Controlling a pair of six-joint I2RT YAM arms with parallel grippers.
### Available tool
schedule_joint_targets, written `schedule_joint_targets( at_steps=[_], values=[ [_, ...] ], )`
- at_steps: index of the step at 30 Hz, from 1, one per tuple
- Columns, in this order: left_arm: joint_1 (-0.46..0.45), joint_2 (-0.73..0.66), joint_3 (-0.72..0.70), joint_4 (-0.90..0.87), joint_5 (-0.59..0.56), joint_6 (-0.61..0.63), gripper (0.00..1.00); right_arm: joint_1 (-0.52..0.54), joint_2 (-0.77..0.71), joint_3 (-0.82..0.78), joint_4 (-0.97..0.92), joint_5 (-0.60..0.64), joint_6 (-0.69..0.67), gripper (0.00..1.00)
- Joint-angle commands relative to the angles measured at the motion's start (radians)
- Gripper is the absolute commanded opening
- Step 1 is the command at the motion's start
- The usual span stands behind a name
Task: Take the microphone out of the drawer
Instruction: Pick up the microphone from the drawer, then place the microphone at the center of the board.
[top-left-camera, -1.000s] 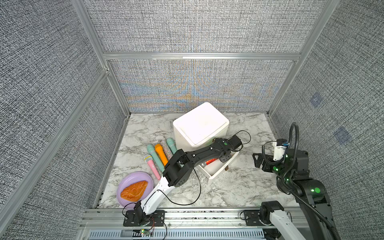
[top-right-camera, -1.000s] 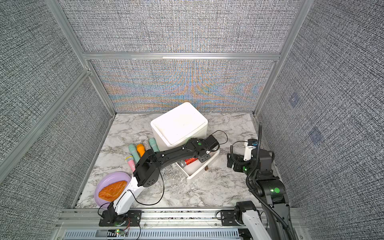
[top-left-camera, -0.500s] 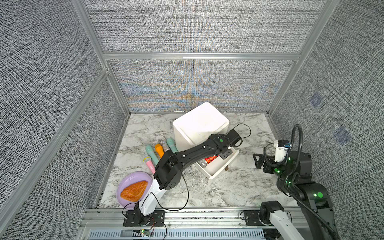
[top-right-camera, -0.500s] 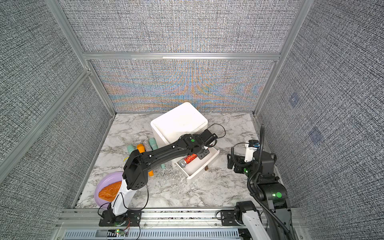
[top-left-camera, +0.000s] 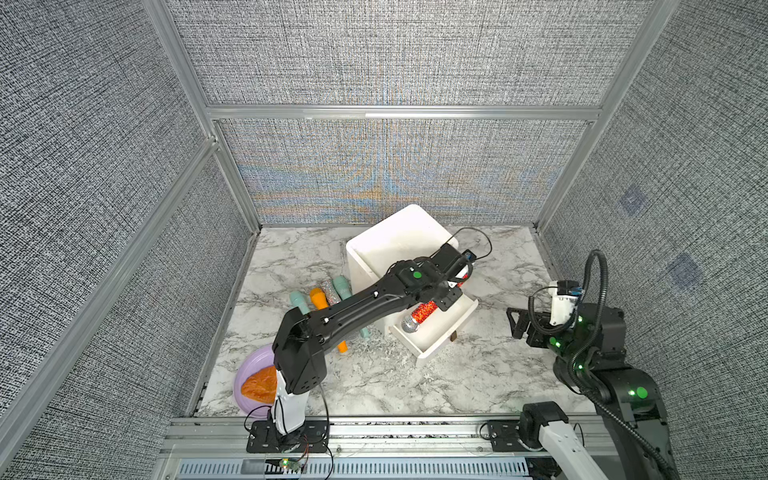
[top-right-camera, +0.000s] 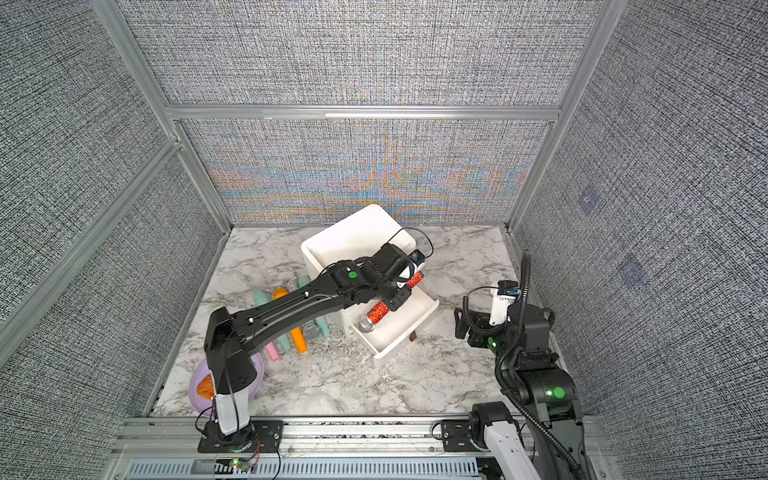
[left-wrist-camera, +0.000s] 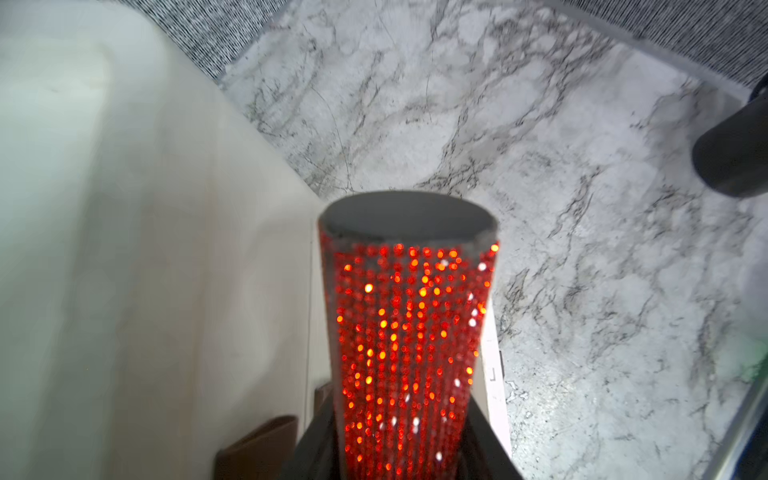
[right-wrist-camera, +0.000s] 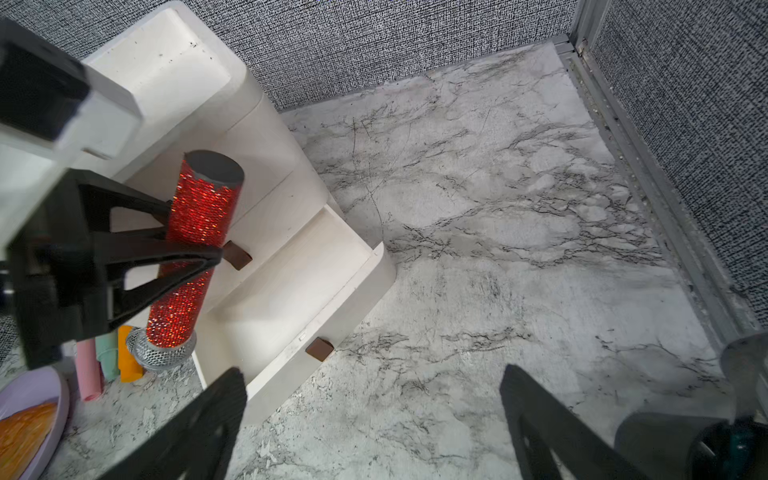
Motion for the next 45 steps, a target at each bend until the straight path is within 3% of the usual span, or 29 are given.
schedule_joint_targets(
  at_steps=[1, 9, 15, 22, 38, 45],
  values=[
    [0.003, -0.051, -0.005, 0.053, 0.058, -0.022, 0.0, 0.001, 0.002, -0.003, 0.019, 0.01, 0.001, 0.98],
    [0.003, -0.17, 0.003, 0.034, 0.119, -0.051, 0.0, 0.0, 0.002, -0.005, 0.021, 0.007, 0.0, 0.98],
    [0.004, -0.313, -0.08, 0.104, 0.151, -0.052, 0.0, 0.0, 0.003, -0.009, 0.025, 0.0, -0.003, 0.98],
    [0.026, -0.48, -0.129, 0.055, 0.154, -0.096, 0.0, 0.0, 0.004, -0.012, 0.028, -0.007, -0.005, 0.98],
    [0.18, -0.852, -0.354, -0.16, -0.152, -0.214, 0.0, 0.0, 0.002, -0.016, 0.036, -0.014, -0.007, 0.98],
    [0.311, -0.897, -0.498, -0.208, -0.246, -0.318, 0.0, 0.0, 0.001, -0.017, 0.034, -0.025, -0.011, 0.98]
  ],
)
